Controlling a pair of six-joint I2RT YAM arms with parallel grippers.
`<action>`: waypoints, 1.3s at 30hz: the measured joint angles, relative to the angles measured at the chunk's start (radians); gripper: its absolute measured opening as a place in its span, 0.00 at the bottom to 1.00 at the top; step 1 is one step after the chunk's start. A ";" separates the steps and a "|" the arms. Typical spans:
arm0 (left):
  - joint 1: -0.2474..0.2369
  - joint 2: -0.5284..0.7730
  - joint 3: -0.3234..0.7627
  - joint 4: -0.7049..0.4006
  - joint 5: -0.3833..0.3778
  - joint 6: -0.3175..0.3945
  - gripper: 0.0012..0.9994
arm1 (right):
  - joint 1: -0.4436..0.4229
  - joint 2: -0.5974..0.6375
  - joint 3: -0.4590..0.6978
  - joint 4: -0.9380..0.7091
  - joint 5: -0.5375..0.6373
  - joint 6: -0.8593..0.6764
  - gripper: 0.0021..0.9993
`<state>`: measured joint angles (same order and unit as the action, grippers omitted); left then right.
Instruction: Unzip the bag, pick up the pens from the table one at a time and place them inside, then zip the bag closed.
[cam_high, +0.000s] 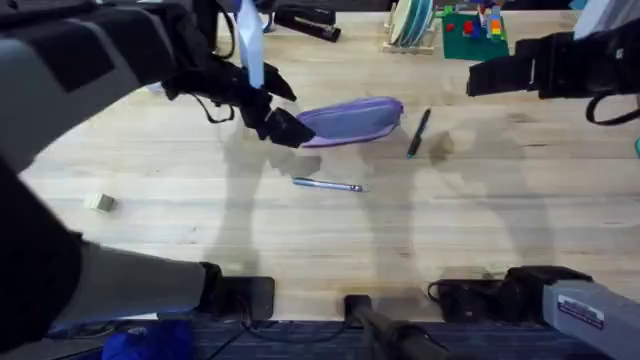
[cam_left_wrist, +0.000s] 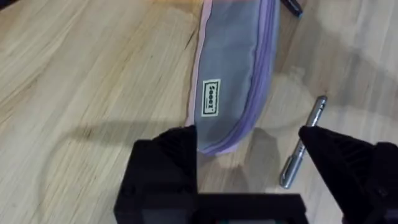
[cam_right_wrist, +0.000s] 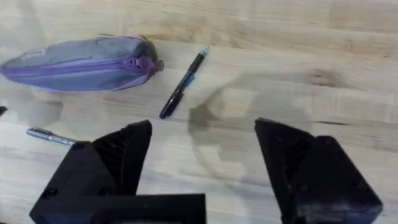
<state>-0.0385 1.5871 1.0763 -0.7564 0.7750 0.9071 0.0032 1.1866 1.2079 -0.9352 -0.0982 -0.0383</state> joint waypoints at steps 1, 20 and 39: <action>-0.009 0.014 0.000 0.008 -0.006 0.003 0.99 | 0.000 0.000 0.000 0.000 0.000 0.000 1.00; -0.048 0.127 0.000 0.099 -0.064 0.011 0.99 | 0.000 0.000 0.000 0.000 0.000 0.000 1.00; -0.048 0.127 0.000 0.108 -0.061 0.014 0.53 | 0.000 0.000 0.000 0.000 0.000 0.000 1.00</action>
<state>-0.0864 1.7138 1.0763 -0.6488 0.7143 0.9212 0.0035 1.1866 1.2079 -0.9352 -0.0982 -0.0383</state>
